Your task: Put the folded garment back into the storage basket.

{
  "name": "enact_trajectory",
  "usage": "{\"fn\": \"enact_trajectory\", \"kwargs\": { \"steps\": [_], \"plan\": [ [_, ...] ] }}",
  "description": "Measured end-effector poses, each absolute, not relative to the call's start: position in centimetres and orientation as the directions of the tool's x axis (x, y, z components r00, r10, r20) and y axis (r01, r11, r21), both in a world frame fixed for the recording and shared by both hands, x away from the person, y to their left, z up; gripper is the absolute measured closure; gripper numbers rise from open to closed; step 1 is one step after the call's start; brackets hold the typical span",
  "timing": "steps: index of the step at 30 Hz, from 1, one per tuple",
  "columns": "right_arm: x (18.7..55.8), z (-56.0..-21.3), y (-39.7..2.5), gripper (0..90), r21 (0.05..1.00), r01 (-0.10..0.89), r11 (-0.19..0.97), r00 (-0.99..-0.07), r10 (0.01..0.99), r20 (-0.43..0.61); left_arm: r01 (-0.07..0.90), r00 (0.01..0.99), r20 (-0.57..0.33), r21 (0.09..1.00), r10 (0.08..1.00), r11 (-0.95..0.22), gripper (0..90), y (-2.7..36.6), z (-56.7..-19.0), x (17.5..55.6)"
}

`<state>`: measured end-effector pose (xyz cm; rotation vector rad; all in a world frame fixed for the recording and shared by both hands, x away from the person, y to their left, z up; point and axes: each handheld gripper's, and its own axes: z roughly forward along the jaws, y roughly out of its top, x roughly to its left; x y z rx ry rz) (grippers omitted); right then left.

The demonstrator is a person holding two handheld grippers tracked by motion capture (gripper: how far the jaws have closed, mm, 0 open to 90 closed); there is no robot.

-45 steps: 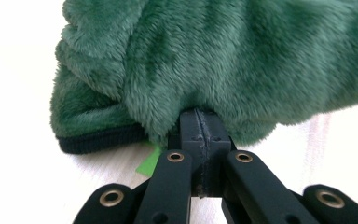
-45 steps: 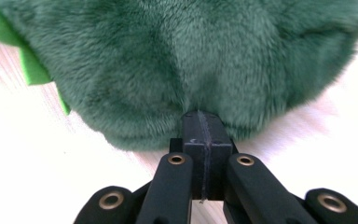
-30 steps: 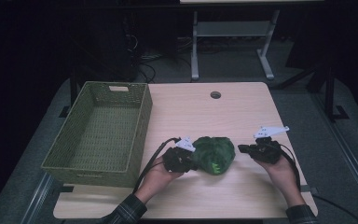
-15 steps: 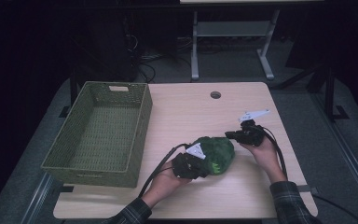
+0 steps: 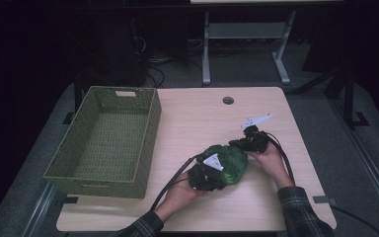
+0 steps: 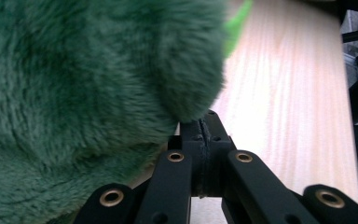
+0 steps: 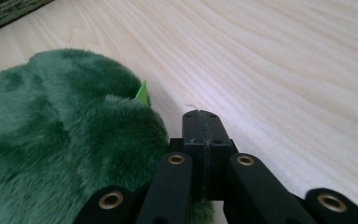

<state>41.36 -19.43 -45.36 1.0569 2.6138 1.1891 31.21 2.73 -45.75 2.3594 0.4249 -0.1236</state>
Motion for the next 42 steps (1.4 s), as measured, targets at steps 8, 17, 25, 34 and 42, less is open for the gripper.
{"fn": "enact_trajectory", "kwargs": {
  "steps": [8,17,25,34,42],
  "plan": [
    [40.2,-44.9,-20.3,89.9,0.685,0.561,0.465,-0.760,0.616,0.205,0.350,0.935,-0.200,0.644,0.291,-0.681,89.7,3.5,-45.9,31.8],
    [38.1,-45.0,-22.1,89.8,0.686,0.565,0.459,-0.756,0.621,0.207,0.361,0.927,-0.162,0.635,0.339,-0.683,89.7,5.1,-45.8,32.8],
    [35.8,-44.9,-23.3,89.5,0.674,0.565,0.476,-0.762,0.615,0.205,0.376,0.916,-0.143,0.632,0.375,-0.678,89.7,6.2,-45.7,33.6],
    [32.2,-45.0,-23.3,89.5,0.672,0.541,0.505,-0.786,0.587,0.191,0.361,0.921,-0.126,0.636,0.369,-0.683,89.7,6.5,-45.5,34.5],
    [31.5,-44.8,-25.0,77.0,0.718,0.550,0.427,-0.742,0.645,0.184,0.369,0.920,-0.148,0.643,0.364,-0.671,86.8,7.5,-45.0,34.6]
  ]
}}
